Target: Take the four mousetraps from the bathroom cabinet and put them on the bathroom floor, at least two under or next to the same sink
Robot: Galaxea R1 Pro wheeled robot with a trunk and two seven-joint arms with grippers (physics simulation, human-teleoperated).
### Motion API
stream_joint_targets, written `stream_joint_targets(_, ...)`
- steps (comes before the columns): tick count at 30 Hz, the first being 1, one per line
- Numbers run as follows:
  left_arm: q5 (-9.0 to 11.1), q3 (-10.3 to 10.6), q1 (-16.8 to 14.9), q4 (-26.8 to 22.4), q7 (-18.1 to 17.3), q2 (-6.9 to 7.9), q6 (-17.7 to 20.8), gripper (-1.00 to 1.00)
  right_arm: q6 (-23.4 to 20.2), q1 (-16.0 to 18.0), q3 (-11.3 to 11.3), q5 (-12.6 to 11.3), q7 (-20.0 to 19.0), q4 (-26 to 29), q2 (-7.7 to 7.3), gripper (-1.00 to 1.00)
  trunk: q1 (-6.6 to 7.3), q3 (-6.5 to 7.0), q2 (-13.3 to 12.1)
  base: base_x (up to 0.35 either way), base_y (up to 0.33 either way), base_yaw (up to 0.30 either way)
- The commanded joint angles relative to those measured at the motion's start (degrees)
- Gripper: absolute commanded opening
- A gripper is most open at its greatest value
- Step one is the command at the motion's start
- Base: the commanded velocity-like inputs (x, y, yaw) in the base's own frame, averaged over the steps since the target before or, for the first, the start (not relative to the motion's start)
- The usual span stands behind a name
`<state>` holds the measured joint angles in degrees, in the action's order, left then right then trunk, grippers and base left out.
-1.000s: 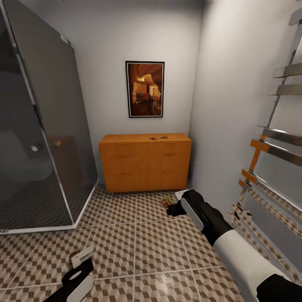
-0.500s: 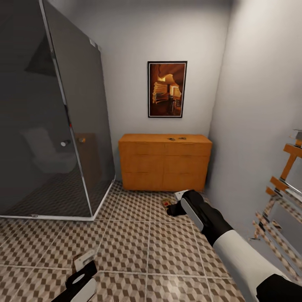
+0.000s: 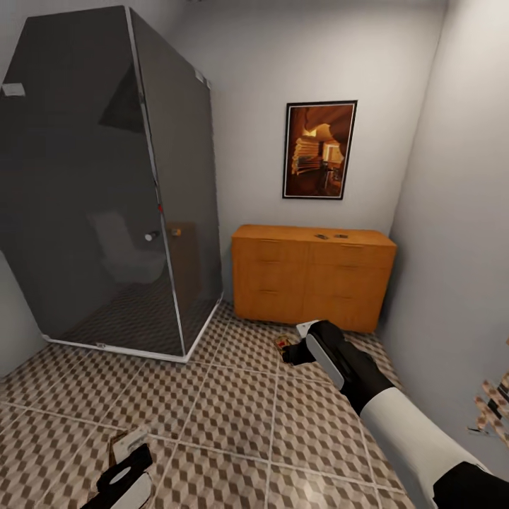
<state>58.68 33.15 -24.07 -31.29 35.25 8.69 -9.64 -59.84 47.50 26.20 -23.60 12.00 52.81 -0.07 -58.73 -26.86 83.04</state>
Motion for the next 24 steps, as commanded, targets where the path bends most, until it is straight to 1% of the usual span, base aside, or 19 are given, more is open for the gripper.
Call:
stream_joint_targets(1,1.50,0.43,-0.02,-0.05,0.25,0.93,-0.85,-1.00,-0.16,0.05,0.09,-0.78,0.63,-0.03,-0.16,-1.00,0.00,-0.07,0.04,0.000,0.000,0.289)
stream_joint_targets(2,2.30,0.41,0.00,-0.04,0.22,1.40,-1.26,-1.00,-0.16,0.05,0.08,-0.77,0.64,-0.13,-0.24,-1.00,0.00,-0.07,0.04,0.000,0.000,0.289)
stream_joint_targets(3,5.70,0.39,0.03,0.01,0.14,2.98,-2.51,-1.00,-0.16,0.05,0.04,-0.67,0.64,-0.68,-0.39,-1.00,0.00,-0.07,0.04,0.000,0.000,0.289)
stream_joint_targets(4,8.35,0.40,0.05,0.01,0.00,4.17,-3.07,-1.00,-0.16,0.05,0.02,-0.57,0.65,-1.08,-0.44,-1.00,0.00,-0.07,0.04,0.000,0.000,0.289)
stream_joint_targets(6,10.88,0.41,0.06,0.00,-0.36,5.24,-3.46,-1.00,-0.16,0.05,0.04,-0.51,0.65,-1.35,-0.48,-1.00,0.00,-0.07,0.04,0.000,0.000,0.289)
stream_joint_targets(7,13.04,0.41,0.06,0.03,-1.08,6.11,-3.73,-1.00,-0.16,0.05,0.05,-0.52,0.68,-1.53,-0.49,-1.00,0.00,-0.07,0.04,0.000,0.000,0.289)
stream_joint_targets(8,14.70,0.42,0.07,0.07,-2.18,6.73,-3.92,-1.00,-0.16,0.05,0.06,-0.52,0.72,-1.66,-0.48,-1.00,0.00,-0.07,0.04,0.000,0.000,0.289)
stream_joint_targets(9,15.84,0.42,0.07,0.22,-3.47,7.12,-4.04,-1.00,-0.16,0.05,0.07,-0.52,0.76,-1.75,-0.49,-1.00,0.00,-0.07,0.04,0.000,0.000,0.289)
stream_joint_targets(12,17.06,0.42,0.07,0.98,-5.85,7.54,-4.15,-1.00,-0.16,0.05,0.07,-0.50,0.80,-1.85,-0.52,-1.00,0.00,-0.07,0.04,0.000,0.000,0.289)
stream_joint_targets(15,17.54,0.42,0.07,1.81,-7.21,7.71,-4.21,-1.00,-0.16,0.05,0.08,-0.49,0.82,-1.89,-0.54,-1.00,0.00,-0.07,0.04,0.000,0.000,0.289)
stream_joint_targets(24,17.89,0.42,0.07,2.45,-8.16,7.79,-4.25,-1.00,-0.16,0.05,0.08,-0.57,1.07,-1.92,-0.46,-1.00,0.00,-0.07,0.04,0.000,0.000,0.289)
